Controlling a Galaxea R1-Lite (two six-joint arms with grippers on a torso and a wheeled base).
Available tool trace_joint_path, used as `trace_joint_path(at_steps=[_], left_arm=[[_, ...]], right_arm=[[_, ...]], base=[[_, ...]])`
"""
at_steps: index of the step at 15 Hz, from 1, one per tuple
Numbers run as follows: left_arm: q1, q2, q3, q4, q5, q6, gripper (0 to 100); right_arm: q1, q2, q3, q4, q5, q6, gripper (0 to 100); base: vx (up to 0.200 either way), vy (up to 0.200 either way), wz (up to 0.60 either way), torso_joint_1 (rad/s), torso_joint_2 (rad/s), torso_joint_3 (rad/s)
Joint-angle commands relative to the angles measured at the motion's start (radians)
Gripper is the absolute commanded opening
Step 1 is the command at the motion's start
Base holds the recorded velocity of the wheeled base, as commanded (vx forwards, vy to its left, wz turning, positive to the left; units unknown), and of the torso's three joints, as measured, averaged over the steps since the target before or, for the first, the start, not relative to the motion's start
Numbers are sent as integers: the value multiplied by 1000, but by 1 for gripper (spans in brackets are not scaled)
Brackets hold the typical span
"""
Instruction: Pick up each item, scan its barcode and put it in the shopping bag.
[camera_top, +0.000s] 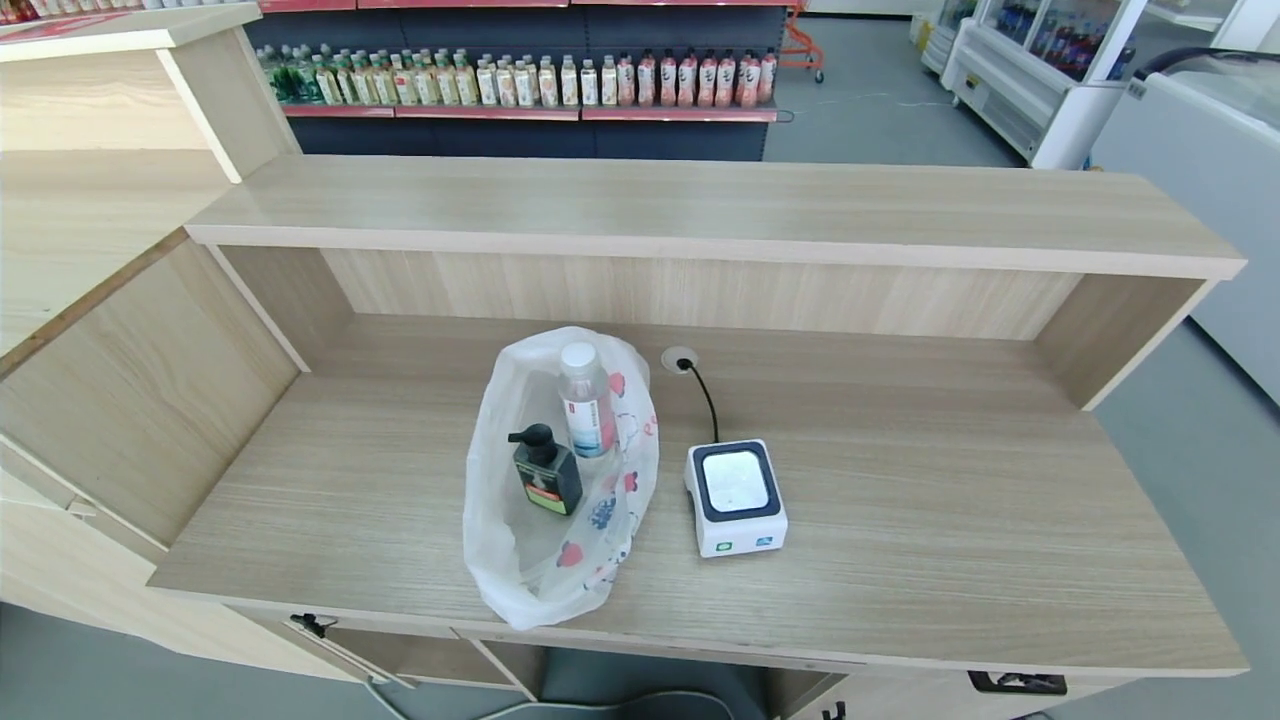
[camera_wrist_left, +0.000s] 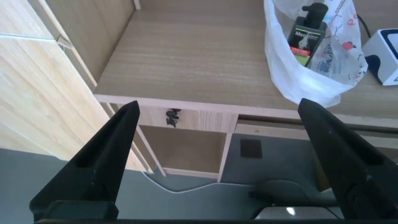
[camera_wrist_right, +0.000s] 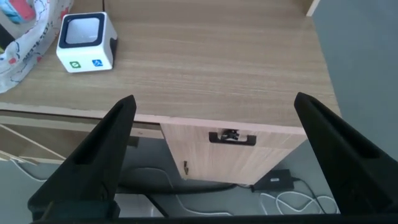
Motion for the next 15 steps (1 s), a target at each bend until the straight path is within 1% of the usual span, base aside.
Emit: trace_joint_path(at_steps=[1, 2, 5, 11, 12, 15], left_arm=[[0, 0, 0, 1, 0, 6, 100], [0, 0, 0, 1, 0, 8, 100], [0, 0, 0, 1, 1, 3, 100], [0, 0, 2, 1, 1, 3, 100], [0, 0, 0, 1, 1, 3, 100], [0, 0, 0, 1, 1, 3, 100]], right_arm=[[0, 4, 0, 0, 0, -1, 100], [0, 4, 0, 0, 0, 0, 100], [0, 4, 0, 0, 0, 0, 100], [0, 4, 0, 0, 0, 2, 100], [0, 4, 0, 0, 0, 2, 0], [0, 4, 0, 0, 0, 2, 0]], base=[[0, 0, 0, 0, 0, 0], [0, 0, 0, 0, 0, 0], [200, 0, 0, -2, 1, -2], [0, 0, 0, 0, 0, 0], [0, 0, 0, 0, 0, 0], [0, 0, 0, 0, 0, 0]])
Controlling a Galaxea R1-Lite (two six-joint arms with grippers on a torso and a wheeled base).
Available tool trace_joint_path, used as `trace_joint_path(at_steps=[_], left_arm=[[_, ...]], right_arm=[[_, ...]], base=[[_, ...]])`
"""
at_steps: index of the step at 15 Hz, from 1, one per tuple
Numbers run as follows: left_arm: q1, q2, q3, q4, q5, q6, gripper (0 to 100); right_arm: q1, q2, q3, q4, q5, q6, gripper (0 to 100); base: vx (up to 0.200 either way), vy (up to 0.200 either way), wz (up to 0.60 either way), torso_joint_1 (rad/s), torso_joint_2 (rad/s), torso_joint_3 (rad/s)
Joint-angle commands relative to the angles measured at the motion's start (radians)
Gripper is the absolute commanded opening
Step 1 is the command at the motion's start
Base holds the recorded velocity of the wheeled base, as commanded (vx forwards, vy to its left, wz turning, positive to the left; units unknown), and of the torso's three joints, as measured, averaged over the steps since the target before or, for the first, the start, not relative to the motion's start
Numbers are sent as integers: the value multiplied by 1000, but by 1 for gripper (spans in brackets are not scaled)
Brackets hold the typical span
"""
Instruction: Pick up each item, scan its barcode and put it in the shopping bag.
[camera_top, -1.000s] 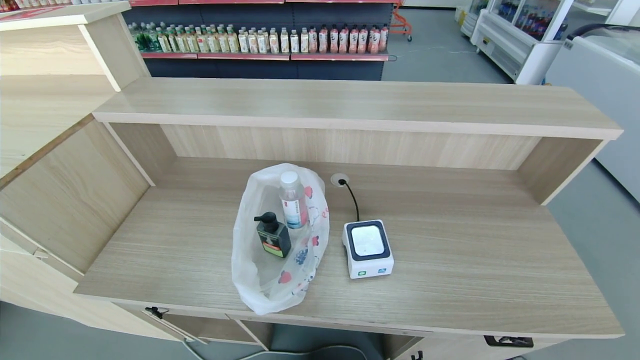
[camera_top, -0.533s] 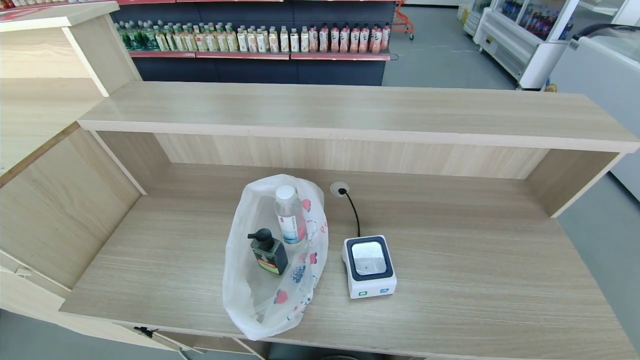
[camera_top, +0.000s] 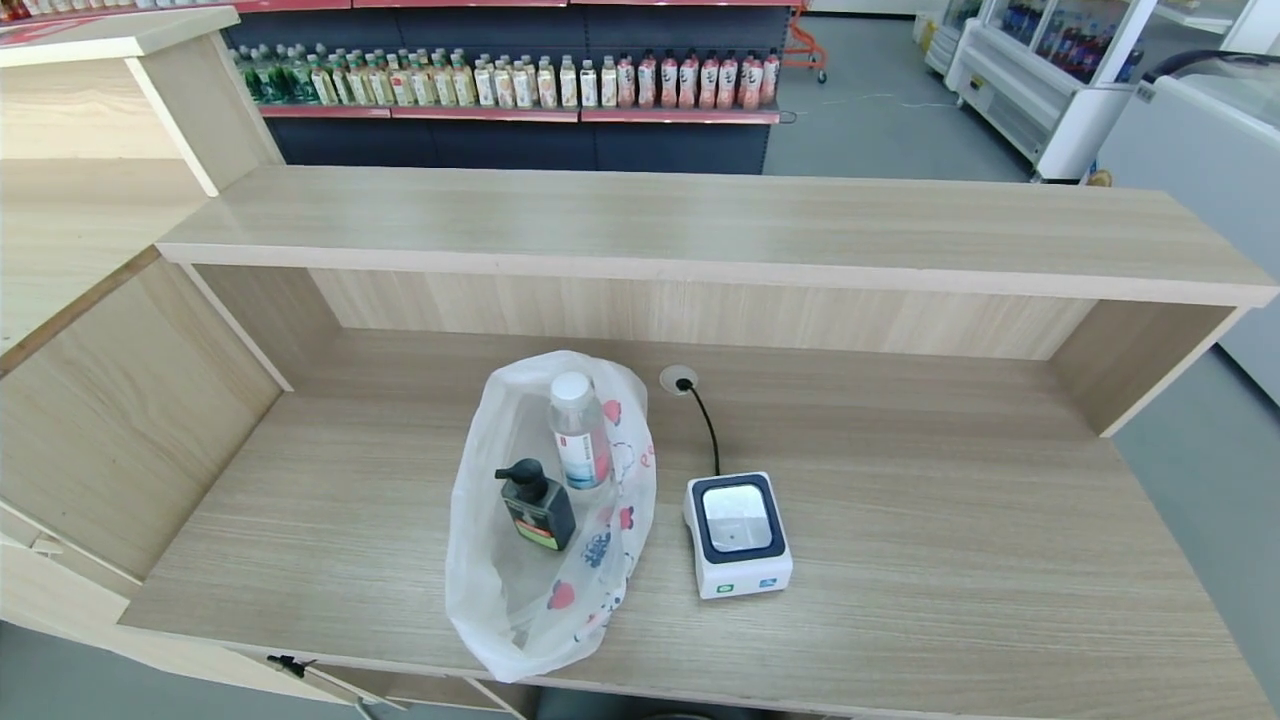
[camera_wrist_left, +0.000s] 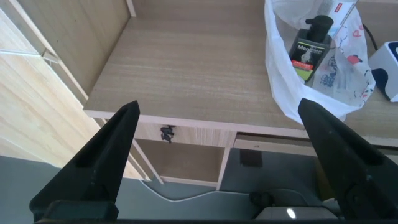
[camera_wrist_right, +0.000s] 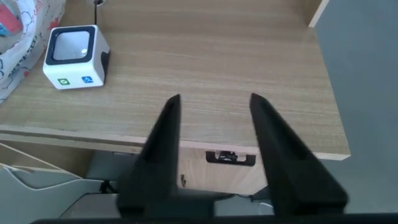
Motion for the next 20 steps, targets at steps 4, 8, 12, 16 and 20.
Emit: trace_joint_path(at_steps=[4, 8, 12, 16, 20], left_arm=[[0, 0, 0, 0, 1, 0, 100], [0, 0, 0, 0, 1, 0, 100], [0, 0, 0, 0, 1, 0, 100], [0, 0, 0, 0, 1, 0, 100], [0, 0, 0, 0, 1, 0, 100]], right_arm=[[-1, 2, 0, 0, 1, 7, 0], [-1, 2, 0, -2, 1, 7, 0], [-1, 2, 0, -2, 1, 7, 0], [-1, 2, 0, -2, 1, 7, 0], [-1, 2, 0, -2, 1, 7, 0]], base=[[0, 0, 0, 0, 0, 0], [0, 0, 0, 0, 0, 0], [0, 0, 0, 0, 0, 0], [0, 0, 0, 0, 0, 0], [0, 0, 0, 0, 0, 0]])
